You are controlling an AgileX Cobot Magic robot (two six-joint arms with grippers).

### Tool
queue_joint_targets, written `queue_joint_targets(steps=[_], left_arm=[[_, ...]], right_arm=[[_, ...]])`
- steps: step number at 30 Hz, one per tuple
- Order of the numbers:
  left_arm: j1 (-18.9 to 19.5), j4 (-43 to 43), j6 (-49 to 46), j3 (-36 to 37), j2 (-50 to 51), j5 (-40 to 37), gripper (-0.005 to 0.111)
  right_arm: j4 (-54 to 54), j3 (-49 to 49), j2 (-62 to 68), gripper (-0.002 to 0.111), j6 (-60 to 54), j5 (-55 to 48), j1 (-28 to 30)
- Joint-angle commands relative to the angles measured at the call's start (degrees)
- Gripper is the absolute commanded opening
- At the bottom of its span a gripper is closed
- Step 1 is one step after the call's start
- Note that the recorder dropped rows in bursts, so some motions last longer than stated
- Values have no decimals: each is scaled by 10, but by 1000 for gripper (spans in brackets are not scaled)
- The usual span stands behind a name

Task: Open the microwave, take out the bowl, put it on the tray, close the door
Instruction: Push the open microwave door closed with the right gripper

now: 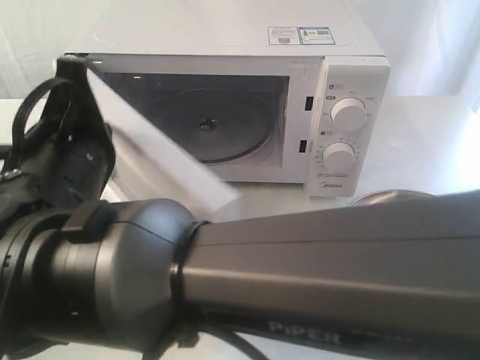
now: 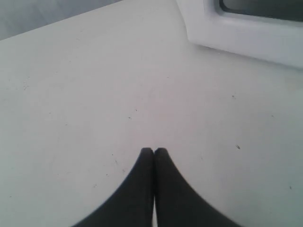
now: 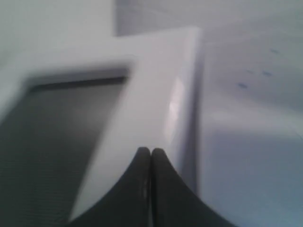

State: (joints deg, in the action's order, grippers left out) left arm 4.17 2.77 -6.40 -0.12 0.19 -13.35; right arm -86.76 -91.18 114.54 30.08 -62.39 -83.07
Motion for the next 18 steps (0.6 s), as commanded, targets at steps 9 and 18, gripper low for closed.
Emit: queue_joint_targets(steps=[9, 18], left_arm=[[-2, -2, 2, 1, -2, 0, 0], [-2, -2, 2, 1, -2, 0, 0]], right_arm=[[13, 25, -29, 0, 111, -9, 21], [91, 134, -29, 0, 167, 36, 215]])
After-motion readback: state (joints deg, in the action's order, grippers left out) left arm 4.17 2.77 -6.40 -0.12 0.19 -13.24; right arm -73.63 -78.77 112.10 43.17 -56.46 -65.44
